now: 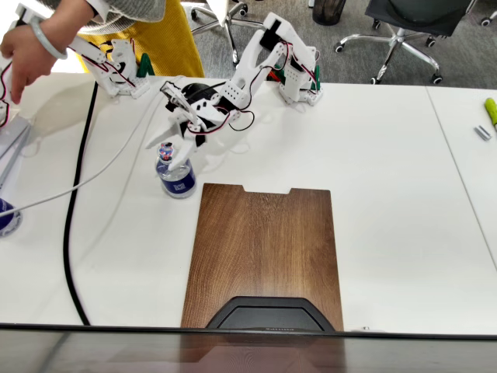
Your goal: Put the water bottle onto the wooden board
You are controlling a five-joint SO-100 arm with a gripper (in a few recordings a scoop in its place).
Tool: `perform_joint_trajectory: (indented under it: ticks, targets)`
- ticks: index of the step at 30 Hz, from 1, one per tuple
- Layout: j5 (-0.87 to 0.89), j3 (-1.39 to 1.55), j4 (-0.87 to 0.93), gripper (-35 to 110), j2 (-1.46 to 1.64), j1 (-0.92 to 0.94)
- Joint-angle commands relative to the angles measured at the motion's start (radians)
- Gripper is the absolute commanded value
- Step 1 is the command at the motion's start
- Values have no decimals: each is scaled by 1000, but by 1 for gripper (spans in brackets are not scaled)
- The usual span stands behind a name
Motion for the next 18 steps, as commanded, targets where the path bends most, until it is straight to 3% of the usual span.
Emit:
perform_joint_trajectory:
  ticks: [1,8,18]
  targets:
    - [-14,-29,-5,28,37,14]
    - [-20,-29,-5,23,35,3]
    - [-48,-29,-9,2,34,-5]
